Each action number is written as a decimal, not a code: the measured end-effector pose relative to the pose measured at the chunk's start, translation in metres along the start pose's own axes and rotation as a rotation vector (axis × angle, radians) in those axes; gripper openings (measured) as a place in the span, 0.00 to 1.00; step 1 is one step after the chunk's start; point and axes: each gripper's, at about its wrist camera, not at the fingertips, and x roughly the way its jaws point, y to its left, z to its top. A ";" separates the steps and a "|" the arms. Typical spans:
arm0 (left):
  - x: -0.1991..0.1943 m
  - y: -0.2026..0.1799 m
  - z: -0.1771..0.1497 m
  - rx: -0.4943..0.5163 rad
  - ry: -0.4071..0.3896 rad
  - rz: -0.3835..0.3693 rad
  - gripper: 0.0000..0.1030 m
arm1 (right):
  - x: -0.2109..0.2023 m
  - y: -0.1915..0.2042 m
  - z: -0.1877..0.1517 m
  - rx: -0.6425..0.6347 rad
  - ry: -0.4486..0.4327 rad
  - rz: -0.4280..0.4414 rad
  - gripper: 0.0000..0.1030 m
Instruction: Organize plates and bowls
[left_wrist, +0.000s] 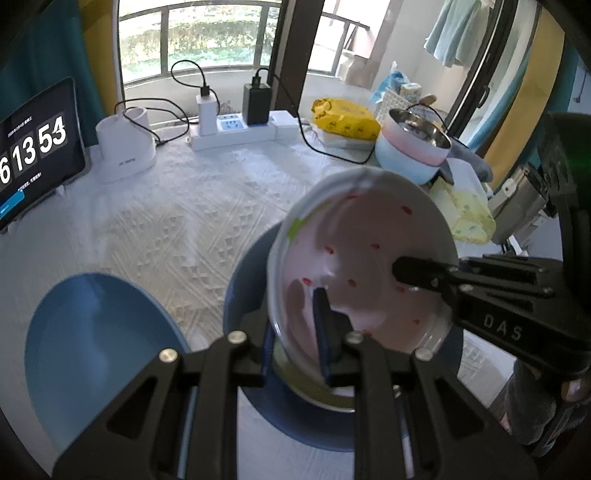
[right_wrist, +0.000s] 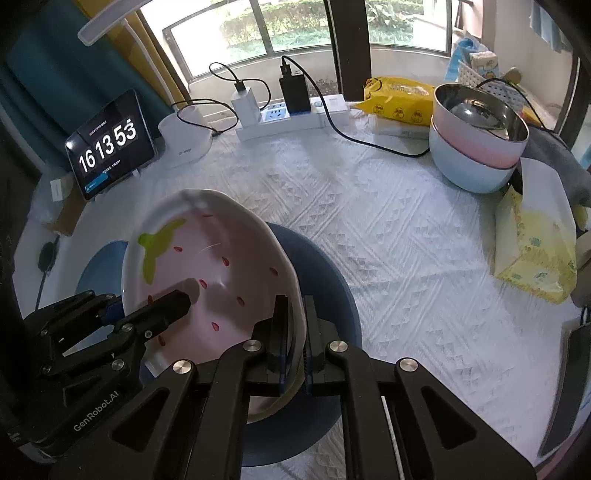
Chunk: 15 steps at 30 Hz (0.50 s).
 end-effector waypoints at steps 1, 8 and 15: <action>0.001 -0.001 -0.001 0.000 0.002 0.000 0.19 | 0.000 0.000 -0.001 -0.001 -0.001 -0.002 0.08; 0.004 -0.004 -0.006 0.008 0.018 -0.004 0.19 | 0.001 -0.003 -0.006 -0.005 0.002 -0.015 0.08; 0.003 -0.006 -0.010 0.018 0.020 -0.001 0.19 | 0.000 0.003 -0.011 -0.036 0.000 -0.044 0.12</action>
